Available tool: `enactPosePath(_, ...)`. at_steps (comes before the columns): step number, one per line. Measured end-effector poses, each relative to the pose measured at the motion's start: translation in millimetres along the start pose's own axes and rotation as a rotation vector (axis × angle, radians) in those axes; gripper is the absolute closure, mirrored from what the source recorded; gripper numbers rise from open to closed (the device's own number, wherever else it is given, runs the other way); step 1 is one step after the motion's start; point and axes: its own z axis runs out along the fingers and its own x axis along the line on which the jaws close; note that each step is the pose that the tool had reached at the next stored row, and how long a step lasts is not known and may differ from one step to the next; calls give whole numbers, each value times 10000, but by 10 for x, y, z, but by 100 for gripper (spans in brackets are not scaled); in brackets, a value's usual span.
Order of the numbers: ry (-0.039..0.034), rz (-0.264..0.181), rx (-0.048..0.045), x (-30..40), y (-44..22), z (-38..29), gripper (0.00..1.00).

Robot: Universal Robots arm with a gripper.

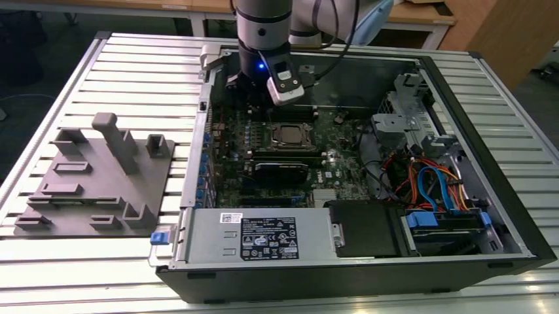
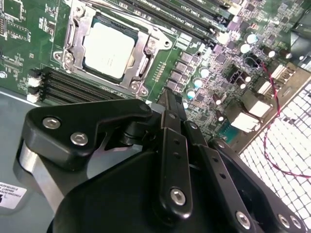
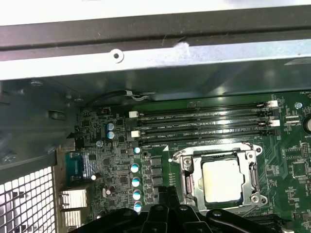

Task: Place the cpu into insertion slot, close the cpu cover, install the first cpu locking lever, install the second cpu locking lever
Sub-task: 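Install the first cpu locking lever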

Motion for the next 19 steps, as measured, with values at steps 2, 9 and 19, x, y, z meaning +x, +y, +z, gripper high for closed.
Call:
enactPosePath(2,0,-1,0,17,-2,-1,90)
enactPosePath(9,1,-3,1,54,-6,-2,90)
enactPosePath(19,0,-2,1,87,18,0,90)
